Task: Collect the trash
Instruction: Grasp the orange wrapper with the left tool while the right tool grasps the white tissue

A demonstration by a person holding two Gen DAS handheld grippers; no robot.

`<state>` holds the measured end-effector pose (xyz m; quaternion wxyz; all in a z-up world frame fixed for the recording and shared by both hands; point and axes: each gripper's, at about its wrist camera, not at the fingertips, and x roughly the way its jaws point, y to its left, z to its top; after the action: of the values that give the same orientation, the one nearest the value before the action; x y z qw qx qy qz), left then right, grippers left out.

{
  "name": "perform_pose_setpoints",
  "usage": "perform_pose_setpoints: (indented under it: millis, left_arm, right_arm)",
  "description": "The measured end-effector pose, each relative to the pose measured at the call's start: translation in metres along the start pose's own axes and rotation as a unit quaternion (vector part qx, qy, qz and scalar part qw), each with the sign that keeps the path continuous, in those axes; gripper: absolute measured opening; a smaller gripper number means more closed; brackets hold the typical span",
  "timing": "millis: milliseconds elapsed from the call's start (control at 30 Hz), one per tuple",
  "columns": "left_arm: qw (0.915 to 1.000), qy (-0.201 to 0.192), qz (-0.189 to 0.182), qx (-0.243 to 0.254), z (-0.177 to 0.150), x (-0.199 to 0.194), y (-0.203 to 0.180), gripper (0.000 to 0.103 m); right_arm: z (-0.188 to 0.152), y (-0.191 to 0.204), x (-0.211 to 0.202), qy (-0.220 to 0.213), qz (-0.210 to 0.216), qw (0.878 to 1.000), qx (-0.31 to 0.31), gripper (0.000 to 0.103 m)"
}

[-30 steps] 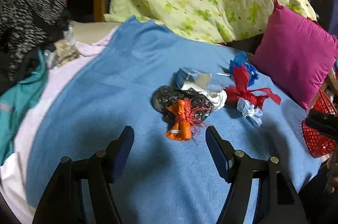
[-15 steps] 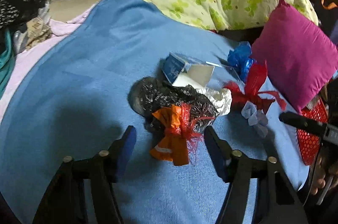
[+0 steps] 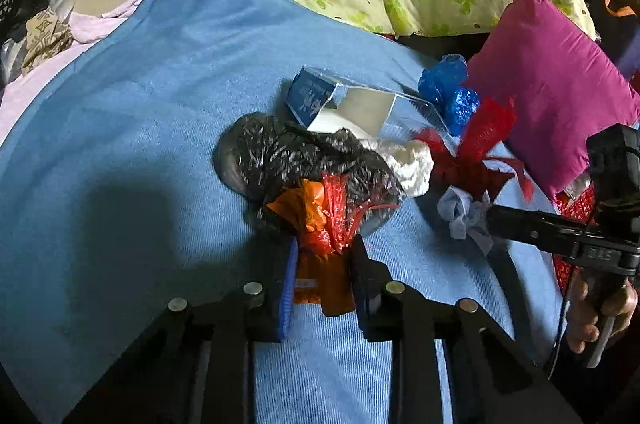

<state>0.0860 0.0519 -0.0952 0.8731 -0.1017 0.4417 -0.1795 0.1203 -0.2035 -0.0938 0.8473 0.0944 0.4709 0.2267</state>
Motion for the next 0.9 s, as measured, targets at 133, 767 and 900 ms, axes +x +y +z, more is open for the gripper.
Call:
perform_pose_setpoints:
  millis: [133, 767, 900]
  left_arm:
    - [0.9999, -0.006, -0.010, 0.010, -0.008, -0.013, -0.006, 0.026]
    - [0.9993, -0.022, -0.016, 0.028, -0.012, -0.026, -0.011, 0.026]
    - [0.9992, -0.024, -0.015, 0.027, -0.011, -0.025, -0.011, 0.026]
  right_arm:
    - [-0.009, 0.005, -0.009, 0.009, 0.022, 1.000, -0.001, 0.046]
    - [0.000, 0.017, 0.010, 0.002, -0.037, 0.998, -0.052, 0.064]
    - [-0.004, 0.021, 0.018, 0.012, -0.074, 0.994, -0.078, 0.064]
